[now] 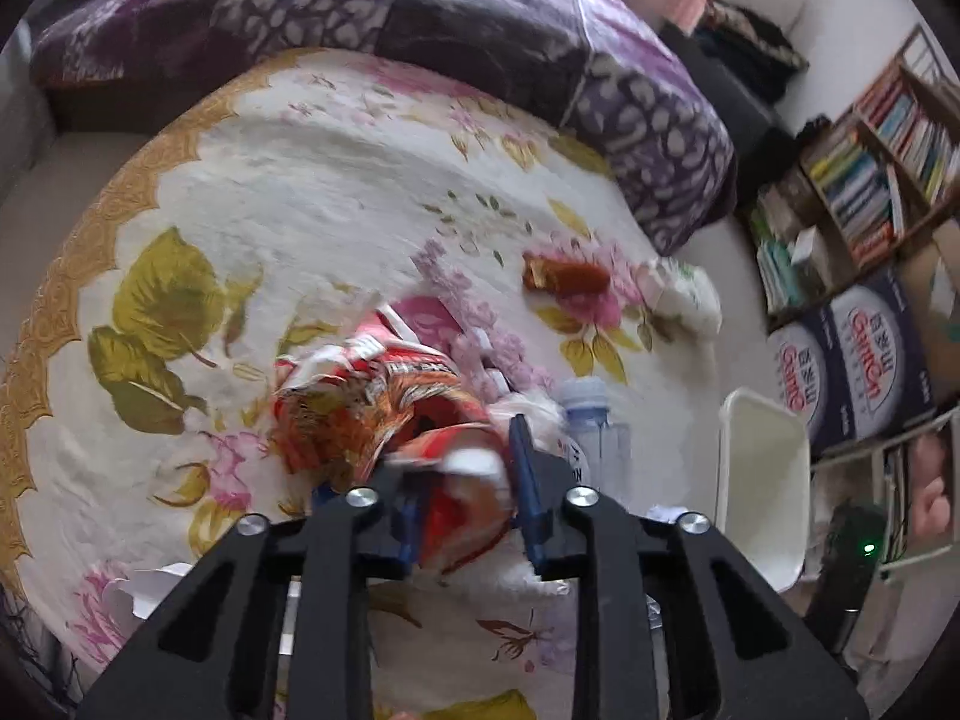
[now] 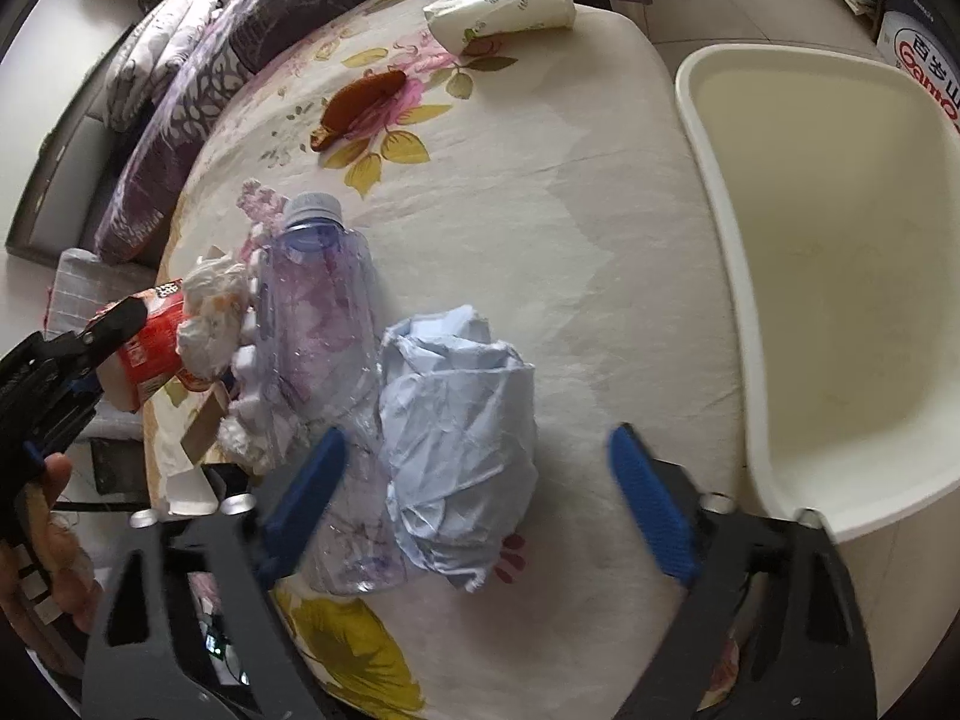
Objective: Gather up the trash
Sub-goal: 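Grasp the red snack cup with the left gripper while the right gripper grasps the crumpled blue plastic bag, then carry the blue bag into the white bin and open the right gripper while the left carries the red cup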
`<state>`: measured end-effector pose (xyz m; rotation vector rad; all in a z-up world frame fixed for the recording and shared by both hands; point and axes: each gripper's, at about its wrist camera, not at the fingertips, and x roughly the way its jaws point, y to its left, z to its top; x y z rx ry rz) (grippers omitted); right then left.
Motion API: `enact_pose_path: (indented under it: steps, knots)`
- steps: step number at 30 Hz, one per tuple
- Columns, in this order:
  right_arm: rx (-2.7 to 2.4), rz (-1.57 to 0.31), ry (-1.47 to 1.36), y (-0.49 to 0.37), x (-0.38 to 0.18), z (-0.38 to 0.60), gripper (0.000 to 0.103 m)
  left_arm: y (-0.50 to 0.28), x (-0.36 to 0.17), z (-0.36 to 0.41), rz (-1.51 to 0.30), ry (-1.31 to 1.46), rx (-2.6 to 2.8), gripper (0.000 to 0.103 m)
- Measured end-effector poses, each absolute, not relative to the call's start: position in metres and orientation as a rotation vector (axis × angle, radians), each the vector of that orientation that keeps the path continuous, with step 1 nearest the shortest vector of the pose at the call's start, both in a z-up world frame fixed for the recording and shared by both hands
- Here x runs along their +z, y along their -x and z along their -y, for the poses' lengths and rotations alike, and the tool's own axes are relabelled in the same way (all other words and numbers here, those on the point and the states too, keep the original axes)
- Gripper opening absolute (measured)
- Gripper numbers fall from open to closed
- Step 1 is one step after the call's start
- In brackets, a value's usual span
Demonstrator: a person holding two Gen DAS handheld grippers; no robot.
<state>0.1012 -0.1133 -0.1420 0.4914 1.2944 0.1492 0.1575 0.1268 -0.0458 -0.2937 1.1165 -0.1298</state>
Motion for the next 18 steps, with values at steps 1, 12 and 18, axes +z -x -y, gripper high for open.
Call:
enact_pose_path:
  steps: [1, 12, 18]
  knots:
    - [0.159, -1.297, -0.502, -0.102, -0.144, 0.112, 0.06, -0.157, -0.043, -0.13, -1.109, 0.299, -0.128, 0.02]
    - [0.177, -1.228, -0.437, -0.102, -0.138, 0.103, 0.043, -0.152, -0.035, -0.141, -1.083, 0.35, -0.128, 0.014]
    - [0.162, -1.097, -0.355, -0.1, -0.11, 0.1, 0.042, -0.147, -0.016, -0.136, -1.007, 0.321, -0.114, 0.014]
